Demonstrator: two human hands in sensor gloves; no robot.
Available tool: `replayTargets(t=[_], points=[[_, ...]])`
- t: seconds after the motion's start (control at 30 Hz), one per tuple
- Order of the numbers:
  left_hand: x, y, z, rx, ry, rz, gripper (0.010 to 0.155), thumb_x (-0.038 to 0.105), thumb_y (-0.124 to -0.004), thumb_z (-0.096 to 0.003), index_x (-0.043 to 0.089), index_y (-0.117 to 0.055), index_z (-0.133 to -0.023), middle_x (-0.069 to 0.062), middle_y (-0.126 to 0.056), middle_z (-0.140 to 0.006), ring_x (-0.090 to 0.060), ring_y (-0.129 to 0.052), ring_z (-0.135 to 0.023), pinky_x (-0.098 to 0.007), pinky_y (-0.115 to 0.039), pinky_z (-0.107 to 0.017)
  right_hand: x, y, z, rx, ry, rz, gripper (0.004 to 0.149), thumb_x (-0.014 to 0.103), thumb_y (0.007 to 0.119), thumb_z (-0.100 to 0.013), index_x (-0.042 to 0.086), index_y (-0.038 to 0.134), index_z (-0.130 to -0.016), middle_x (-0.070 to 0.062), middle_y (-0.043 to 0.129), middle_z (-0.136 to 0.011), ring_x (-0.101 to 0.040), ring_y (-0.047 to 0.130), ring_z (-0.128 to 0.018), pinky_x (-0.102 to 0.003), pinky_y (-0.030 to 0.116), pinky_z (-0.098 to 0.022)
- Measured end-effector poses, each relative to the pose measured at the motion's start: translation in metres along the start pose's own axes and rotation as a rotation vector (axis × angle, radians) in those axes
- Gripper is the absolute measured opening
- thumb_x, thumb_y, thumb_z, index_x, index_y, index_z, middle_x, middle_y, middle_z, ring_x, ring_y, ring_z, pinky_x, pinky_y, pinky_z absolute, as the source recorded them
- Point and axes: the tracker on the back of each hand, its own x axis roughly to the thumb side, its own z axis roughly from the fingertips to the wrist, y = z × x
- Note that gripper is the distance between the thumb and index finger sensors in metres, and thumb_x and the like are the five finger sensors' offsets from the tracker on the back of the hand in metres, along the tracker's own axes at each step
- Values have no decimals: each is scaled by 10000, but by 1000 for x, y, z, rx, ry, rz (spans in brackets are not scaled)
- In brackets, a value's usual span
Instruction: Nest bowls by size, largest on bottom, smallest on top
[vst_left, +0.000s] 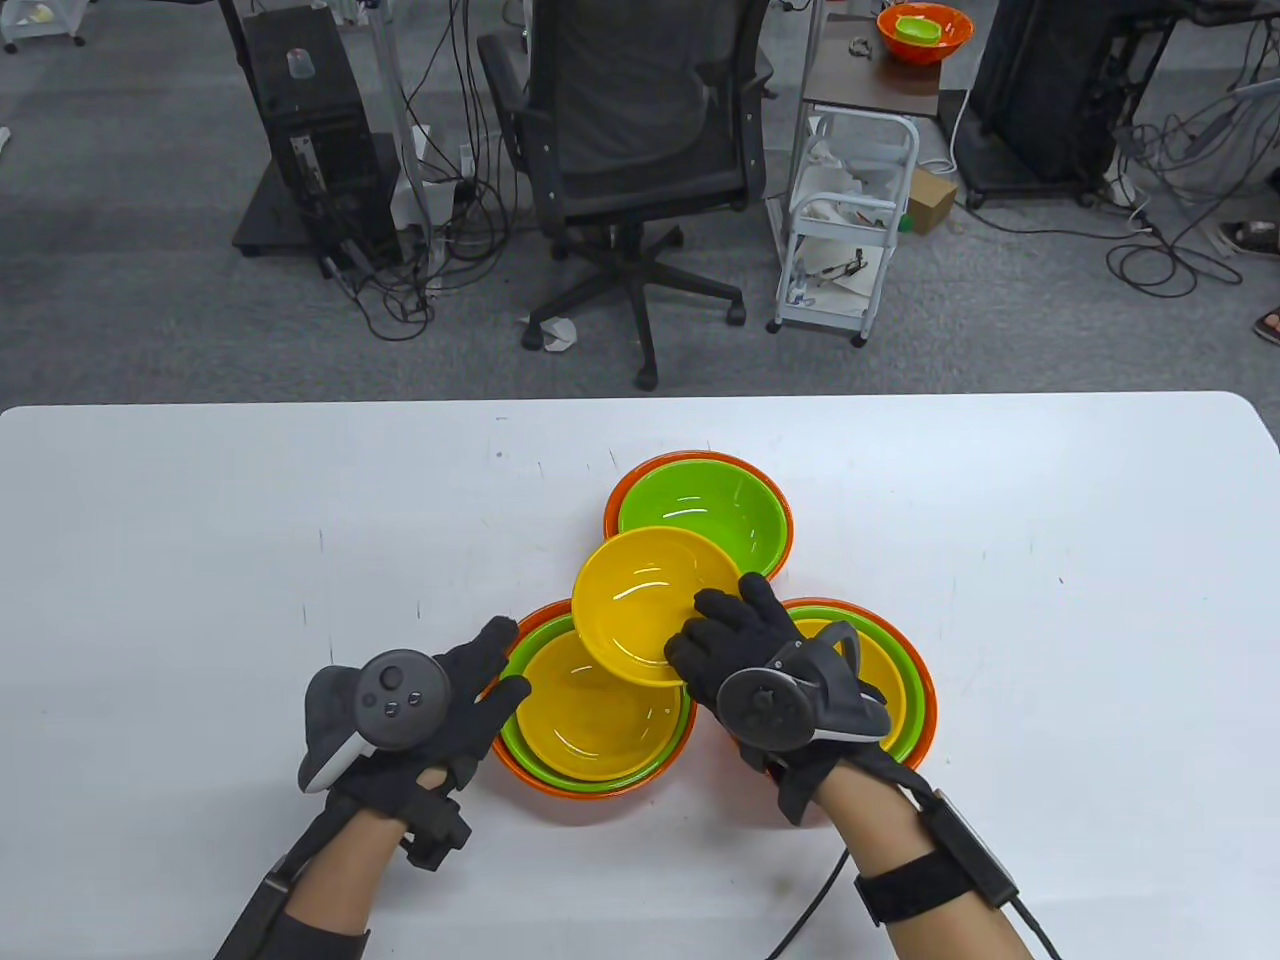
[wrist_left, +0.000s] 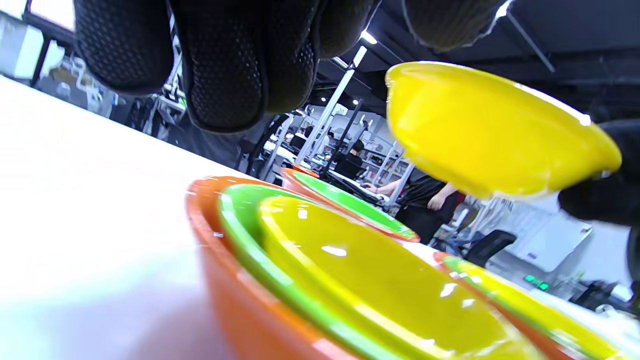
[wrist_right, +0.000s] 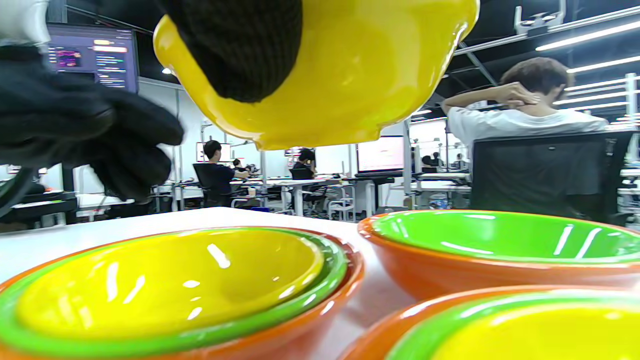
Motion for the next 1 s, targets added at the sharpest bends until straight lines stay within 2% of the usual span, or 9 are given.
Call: replayTargets(t=[0.17,0.47,0.73,1.0], points=[[-18,-3,10,-1,4,-93,690,553,-671,-512,211,-575,-1104,-114,-771,-1045,-392,-857,-936,-633,-727,-668,-18,-6,-19,-26,107,22,441,214,799,-465,83,831,-885,-191,835,-909,-481,634,-958,-675,367,-717],[-28,-10,16,1,4,-123,709,578,-661,-501,233,-552,-1112,-111,-694,-1102,-411,-755,-1025,-683,-646,-705,-47,-2,-49,-19,284,42,445,220,810,-462,85,838,-886,-188,851,-901,-482,641,-953,-673,381,-716],[-36,-10,16,-11,11,-96,714,583,-661,-499,236,-549,-1113,-117,-673,-1114,-418,-730,-1039,-695,-624,-710,-71,27,-72,87,420,56,441,225,828,-456,86,855,-874,-186,878,-879,-478,670,-940,-672,417,-713],[-36,-10,16,-19,2,-94,716,586,-660,-500,237,-549,-1115,-118,-667,-1118,-420,-722,-1044,-698,-618,-712,-82,56,-83,208,493,79,440,233,833,-456,91,860,-872,-179,886,-872,-473,685,-935,-670,438,-708]])
